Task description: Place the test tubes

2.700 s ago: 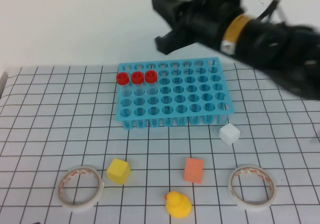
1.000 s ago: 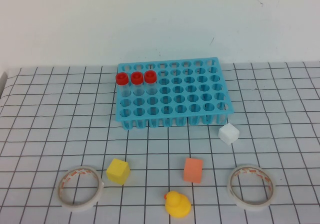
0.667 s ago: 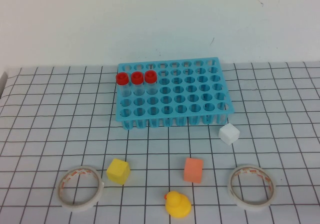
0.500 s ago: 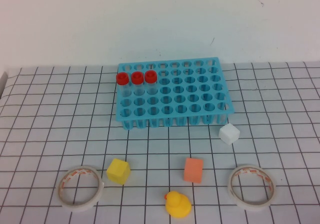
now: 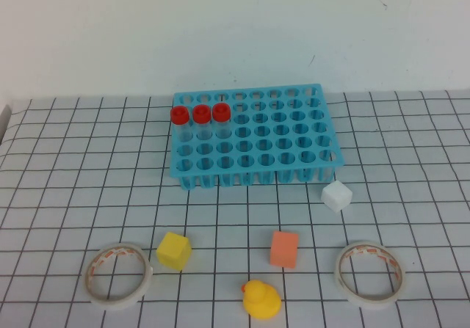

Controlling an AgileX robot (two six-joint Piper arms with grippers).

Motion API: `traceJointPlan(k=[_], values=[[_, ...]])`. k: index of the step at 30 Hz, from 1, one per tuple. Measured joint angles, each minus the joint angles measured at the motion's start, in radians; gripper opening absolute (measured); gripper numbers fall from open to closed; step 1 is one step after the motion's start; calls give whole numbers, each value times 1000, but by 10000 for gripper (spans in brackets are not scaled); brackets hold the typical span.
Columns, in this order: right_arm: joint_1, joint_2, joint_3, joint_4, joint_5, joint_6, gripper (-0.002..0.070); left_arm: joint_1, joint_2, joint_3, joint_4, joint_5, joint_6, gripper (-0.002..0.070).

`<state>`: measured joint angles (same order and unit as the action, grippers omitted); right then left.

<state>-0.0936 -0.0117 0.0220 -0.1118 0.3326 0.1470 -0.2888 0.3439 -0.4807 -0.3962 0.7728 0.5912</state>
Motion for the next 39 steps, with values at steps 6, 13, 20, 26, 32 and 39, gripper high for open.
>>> traceJointPlan(k=[6, 13, 20, 26, 32, 39], values=[[0, 0, 0, 2, 0, -2, -1, 0, 0, 0, 0, 0, 0, -1], [0, 0, -2, 2, 6, -2, -1, 0, 0, 0, 0, 0, 0, -1], [0, 0, -2, 2, 8, -2, -1, 0, 0, 0, 0, 0, 0, -1], [0, 0, -2, 2, 8, -2, -1, 0, 0, 0, -1, 0, 0, -1], [0, 0, -2, 2, 8, -2, -1, 0, -7, 3, 35, -27, -1, -1], [0, 0, -2, 4, 8, -2, -1, 73, -154, 174, 261, -366, -447, -1]])
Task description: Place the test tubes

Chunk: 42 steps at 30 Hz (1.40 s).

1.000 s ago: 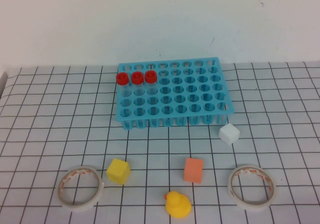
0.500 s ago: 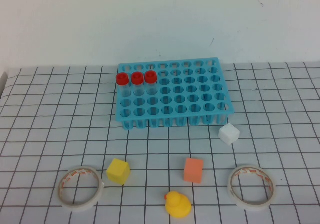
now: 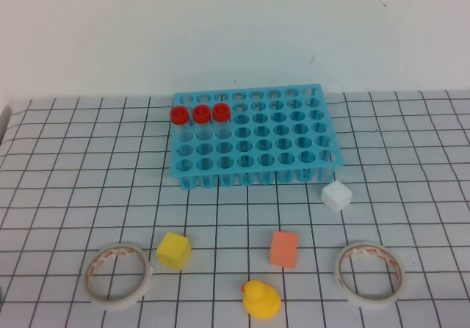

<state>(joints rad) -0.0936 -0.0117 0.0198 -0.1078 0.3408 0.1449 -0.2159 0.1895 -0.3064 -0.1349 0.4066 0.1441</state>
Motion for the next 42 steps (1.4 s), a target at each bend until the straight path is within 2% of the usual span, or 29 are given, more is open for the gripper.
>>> traceJointPlan(k=[3, 4, 9, 12, 18, 23, 42], values=[[0, 0, 0, 0, 0, 0, -1, 54, -120, 114, 118, -137, -103, -1], [0, 0, 0, 0, 0, 0, -1, 97, -183, 177, 164, -171, -130, -1], [0, 0, 0, 0, 2, 0, -1, 214, -200, 249, 187, -172, -149, -1], [0, 0, 0, 0, 2, 0, -1, 256, -202, 289, 187, -176, -124, -1], [0, 0, 0, 0, 4, 0, -1, 266, -203, 327, 187, -178, -55, -1], [0, 0, 0, 0, 4, 0, -1, 266, -203, 325, 187, -105, -50, -1], [0, 0, 0, 0, 5, 0, -1, 266, -203, 323, 187, -97, -50, -1]])
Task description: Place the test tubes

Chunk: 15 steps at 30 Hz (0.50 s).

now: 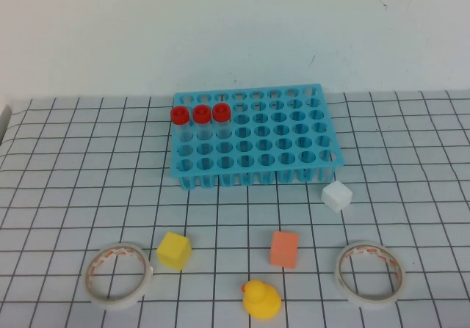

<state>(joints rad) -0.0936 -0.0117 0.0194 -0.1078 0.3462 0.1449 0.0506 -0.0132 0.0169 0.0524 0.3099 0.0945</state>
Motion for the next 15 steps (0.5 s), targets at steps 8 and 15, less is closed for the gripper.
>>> traceJointPlan(k=[8, 15], values=[[0, 0, 0, 0, 0, -29, -1, 0, 0, 0, 0, 2, 0, -1], [0, 0, 0, 148, -4, -329, -1, 0, 0, 0, 0, 2, 0, -1]])
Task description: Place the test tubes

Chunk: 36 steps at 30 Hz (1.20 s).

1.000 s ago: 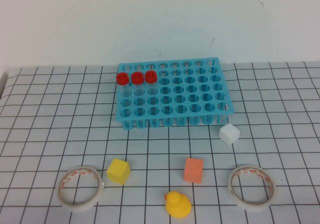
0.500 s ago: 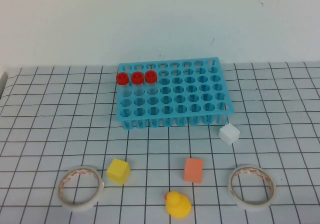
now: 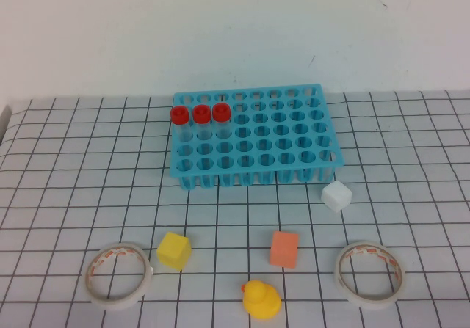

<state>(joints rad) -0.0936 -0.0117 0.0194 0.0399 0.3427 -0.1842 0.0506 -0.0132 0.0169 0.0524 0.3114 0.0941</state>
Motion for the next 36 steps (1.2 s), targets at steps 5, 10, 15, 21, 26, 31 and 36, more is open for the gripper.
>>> traceJointPlan(k=[5, 10, 15, 21, 26, 31, 36], values=[[0, 0, 0, -10, 0, -6, -1, 0, 0, 0, 0, 0, 2, -1], [0, 0, 0, -16, 0, 13, -1, 0, 0, 0, 0, 0, 2, -1], [0, 0, 0, -18, 0, 15, -1, 0, 0, 0, 0, 0, 2, -1], [0, 0, 0, -18, 0, 15, -1, 0, 0, 0, 0, 0, 2, -1], [0, 0, 0, -18, 0, 17, -1, 0, 0, 0, 0, 0, 2, -1], [0, 0, 0, -20, 0, 17, -1, 0, 0, 0, 0, 0, 2, -1], [0, 0, 0, -21, 0, 17, -1, 0, 0, 0, 0, 0, 2, -1]])
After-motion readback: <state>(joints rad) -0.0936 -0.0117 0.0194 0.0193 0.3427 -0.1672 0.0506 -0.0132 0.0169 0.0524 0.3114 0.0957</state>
